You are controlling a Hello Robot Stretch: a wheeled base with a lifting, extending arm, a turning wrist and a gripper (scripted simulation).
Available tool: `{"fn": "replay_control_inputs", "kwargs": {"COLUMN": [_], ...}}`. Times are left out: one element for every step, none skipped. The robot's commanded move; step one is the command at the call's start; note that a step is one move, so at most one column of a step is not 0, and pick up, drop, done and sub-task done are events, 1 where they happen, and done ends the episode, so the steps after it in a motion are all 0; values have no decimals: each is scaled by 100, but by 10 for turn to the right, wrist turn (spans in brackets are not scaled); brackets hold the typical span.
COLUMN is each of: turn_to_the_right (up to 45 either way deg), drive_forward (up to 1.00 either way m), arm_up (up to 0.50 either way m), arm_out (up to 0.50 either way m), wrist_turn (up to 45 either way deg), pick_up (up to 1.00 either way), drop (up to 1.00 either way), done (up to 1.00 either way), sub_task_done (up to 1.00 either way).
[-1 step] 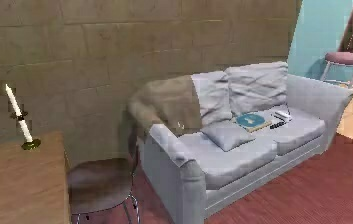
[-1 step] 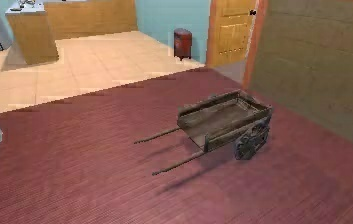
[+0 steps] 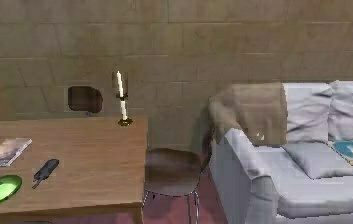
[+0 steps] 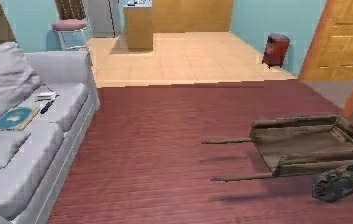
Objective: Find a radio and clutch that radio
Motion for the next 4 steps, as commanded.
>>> {"fn": "replay_control_inputs", "kwargs": {"turn_to_the_right": [0,-450,-450,-360], "drive_forward": [10,0,0,0], "arm_up": [0,0,0,0], "arm_out": [0,0,0,0], "wrist_turn": [0,0,0,0], "pick_up": [0,0,0,0], "drop": [0,0,0,0], "done": [0,0,0,0], "sub_task_done": [0,0,0,0]}}
